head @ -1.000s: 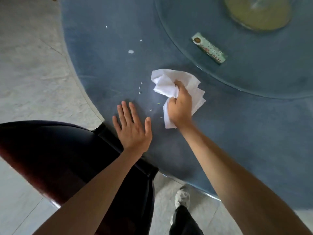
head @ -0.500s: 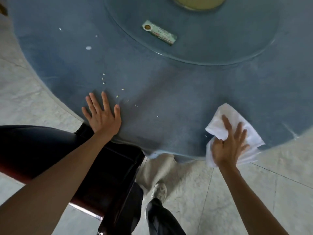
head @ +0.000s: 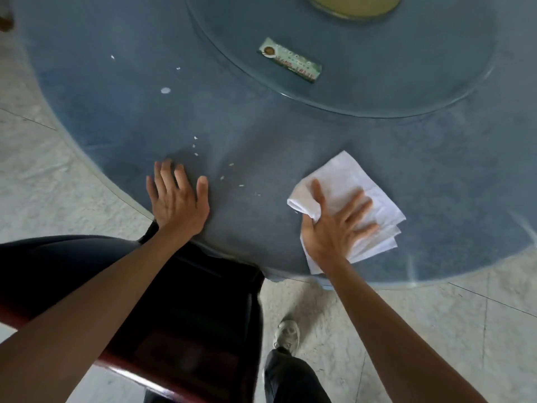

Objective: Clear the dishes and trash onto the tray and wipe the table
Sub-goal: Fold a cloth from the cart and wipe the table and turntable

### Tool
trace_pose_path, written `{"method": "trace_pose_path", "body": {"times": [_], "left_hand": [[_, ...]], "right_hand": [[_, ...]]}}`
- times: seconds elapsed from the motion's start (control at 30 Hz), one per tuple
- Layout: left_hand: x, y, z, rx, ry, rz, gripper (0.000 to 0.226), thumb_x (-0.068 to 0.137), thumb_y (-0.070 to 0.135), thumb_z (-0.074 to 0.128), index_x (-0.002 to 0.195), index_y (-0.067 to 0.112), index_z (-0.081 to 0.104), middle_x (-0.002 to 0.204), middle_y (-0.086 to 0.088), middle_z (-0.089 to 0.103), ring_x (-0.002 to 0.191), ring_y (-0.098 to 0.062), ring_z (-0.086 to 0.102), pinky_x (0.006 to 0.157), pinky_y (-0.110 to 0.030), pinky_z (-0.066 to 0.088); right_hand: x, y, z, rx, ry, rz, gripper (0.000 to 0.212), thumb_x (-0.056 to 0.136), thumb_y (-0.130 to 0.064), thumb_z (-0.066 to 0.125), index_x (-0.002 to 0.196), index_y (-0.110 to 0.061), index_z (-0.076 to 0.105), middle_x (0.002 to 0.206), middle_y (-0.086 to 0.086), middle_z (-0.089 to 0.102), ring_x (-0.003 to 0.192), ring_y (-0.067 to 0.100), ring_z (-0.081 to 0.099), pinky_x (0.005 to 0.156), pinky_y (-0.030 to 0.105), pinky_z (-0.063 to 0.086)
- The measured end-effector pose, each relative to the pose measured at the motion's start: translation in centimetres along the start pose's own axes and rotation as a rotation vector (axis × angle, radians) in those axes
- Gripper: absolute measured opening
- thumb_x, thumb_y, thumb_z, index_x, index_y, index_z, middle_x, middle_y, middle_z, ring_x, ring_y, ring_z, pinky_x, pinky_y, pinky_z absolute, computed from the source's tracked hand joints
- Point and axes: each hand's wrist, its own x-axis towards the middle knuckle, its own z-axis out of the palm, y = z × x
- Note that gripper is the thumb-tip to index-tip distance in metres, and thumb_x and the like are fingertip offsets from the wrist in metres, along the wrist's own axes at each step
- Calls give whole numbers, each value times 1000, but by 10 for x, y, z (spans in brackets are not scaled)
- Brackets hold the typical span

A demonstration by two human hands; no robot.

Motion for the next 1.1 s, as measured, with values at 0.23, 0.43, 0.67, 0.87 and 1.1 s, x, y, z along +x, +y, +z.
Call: {"method": "trace_pose_path", "body": {"times": [0.23,0.43,0.67,0.87,1.1], "left_hand": [[85,-65,-15,-95,-28,82,78,98,56,11,156,4,18,167,-15,8,155,-29,-2,124,-44,2],[136,-125,-24,-154,-61,161,71,99,50,17,148,0,31,164,-21,17,154,-34,4,125,-46,9],[140,-133,-17,-112,-70,219,72,102,51,9,150,1,31,163,-19,21,154,-31,9,124,-44,6],[141,-131,-19,-83,-87,210,70,102,51,17,147,1,35,161,-19,26,153,-32,16,124,-45,11],[139,-130,-28,-57,-127,224,69,103,46,17,152,-1,28,165,-20,16,155,-32,7,126,-44,3]], "right_hand": [[14,-150,28,41,18,-68,75,80,-84,38,149,-68,16,169,25,-14,153,51,-17,109,81,-13],[22,-271,45,76,-30,-116,78,75,-99,3,148,-72,8,169,19,-21,151,46,-28,109,79,-17],[18,-293,49,49,-29,-129,57,93,-85,12,148,-72,15,171,13,-17,152,46,-25,112,76,-17],[9,-289,43,110,-5,-201,47,101,-40,54,146,-52,47,172,12,10,157,47,-3,121,69,4],[-30,-235,0,546,206,-177,70,79,23,48,137,-14,64,164,16,34,153,34,32,116,39,37]]}}
